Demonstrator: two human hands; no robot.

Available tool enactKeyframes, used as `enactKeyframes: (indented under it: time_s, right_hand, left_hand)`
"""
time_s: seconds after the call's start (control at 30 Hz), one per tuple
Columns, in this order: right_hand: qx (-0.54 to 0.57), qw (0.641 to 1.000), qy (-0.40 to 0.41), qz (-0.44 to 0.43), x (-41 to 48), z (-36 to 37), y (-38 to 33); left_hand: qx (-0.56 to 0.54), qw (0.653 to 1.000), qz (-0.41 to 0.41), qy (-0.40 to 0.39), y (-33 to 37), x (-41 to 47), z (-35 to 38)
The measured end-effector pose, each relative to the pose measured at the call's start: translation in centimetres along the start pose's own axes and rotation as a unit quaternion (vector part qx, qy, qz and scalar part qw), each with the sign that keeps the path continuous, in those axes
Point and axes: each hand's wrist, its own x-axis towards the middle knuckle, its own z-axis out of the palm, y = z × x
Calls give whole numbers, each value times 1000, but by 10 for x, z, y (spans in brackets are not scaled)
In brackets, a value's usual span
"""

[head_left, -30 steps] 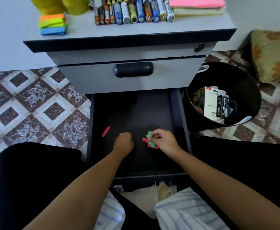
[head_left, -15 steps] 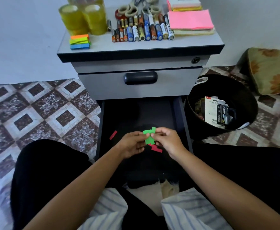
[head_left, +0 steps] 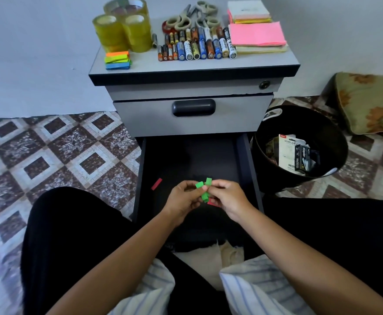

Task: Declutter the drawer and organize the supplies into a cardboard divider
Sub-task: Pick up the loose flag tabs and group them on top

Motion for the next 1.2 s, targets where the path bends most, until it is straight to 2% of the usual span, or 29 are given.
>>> enactKeyframes:
  time_s: [0.3,0.4,0.53,0.8,0.93,1.2]
  right_hand:
    - [38,998,-37,31,-6,2,-4]
    - [20,999,-13,39,-5,3,-6]
    - [-90,996,27,4,-7,2,-2]
    - [23,1000,5,11,-12,13,-1]
    - [-1,1000,1,-6,-13,15,0]
    - [-58,996,59,-20,-8,13,6]
  left_hand:
    - [-18,999,-20,26,-5,0,-1]
    - [-48,998,-23,46,-5,0,-4]
    - [-64,996,-31,59,-4,1,-5]
    - [-73,993,-39,84,-7,1,-4]
    - [-80,991,-48,92,-7,1,-4]
    - [-105,987,-101,75,-6,0,0]
